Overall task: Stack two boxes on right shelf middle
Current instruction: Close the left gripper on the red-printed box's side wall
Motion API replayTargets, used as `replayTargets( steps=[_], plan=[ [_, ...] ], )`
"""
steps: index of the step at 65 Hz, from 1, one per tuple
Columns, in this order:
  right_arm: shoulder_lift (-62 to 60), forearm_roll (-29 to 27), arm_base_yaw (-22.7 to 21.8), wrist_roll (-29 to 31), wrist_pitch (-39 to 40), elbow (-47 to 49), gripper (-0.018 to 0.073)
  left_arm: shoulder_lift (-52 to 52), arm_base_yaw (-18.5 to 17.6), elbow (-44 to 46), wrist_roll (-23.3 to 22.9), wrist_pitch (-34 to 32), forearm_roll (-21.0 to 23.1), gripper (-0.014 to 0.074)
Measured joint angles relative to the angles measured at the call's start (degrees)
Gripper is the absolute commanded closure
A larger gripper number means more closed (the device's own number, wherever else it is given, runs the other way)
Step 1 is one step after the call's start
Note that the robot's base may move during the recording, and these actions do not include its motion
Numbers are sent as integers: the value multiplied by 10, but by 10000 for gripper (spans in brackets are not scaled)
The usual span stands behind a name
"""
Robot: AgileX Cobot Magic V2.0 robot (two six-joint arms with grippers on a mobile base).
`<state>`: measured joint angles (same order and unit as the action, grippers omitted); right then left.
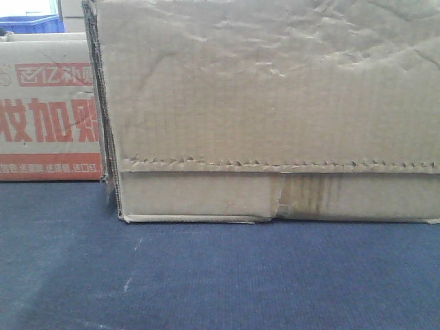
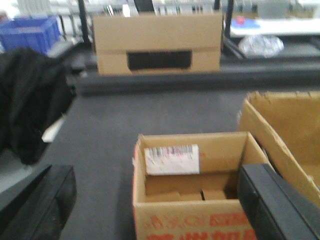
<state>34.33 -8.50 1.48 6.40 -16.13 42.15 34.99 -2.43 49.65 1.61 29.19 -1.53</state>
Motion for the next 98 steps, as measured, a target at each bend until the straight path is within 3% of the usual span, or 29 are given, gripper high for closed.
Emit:
replayTargets(
  steps=[12, 27, 46, 55, 62, 86, 92, 98],
  plan=[
    [10, 0, 4, 0, 0, 0, -10, 88, -3, 80, -3, 89, 3, 29],
    [10, 0, 16, 0, 1, 1, -10, 262, -2, 280, -16, 236, -6, 29],
    [10, 0, 30, 0, 1, 1, -10, 494, 70, 481, 44, 369, 3, 29],
    [10, 0, 33, 0, 1, 1, -10, 564, 82, 499, 89, 377, 44, 29],
    [10, 0, 33, 0, 1, 1, -10, 619, 82, 499, 98, 377, 59, 29],
    [10, 0, 33, 0, 1, 1, -10, 733, 82, 499, 102, 377, 57, 33],
    [10, 0, 33, 0, 1, 1, -10, 740, 82, 499, 102, 377, 56, 97],
    [10, 0, 33, 0, 1, 1, -10, 742, 82, 499, 102, 377, 54, 265]
  ],
)
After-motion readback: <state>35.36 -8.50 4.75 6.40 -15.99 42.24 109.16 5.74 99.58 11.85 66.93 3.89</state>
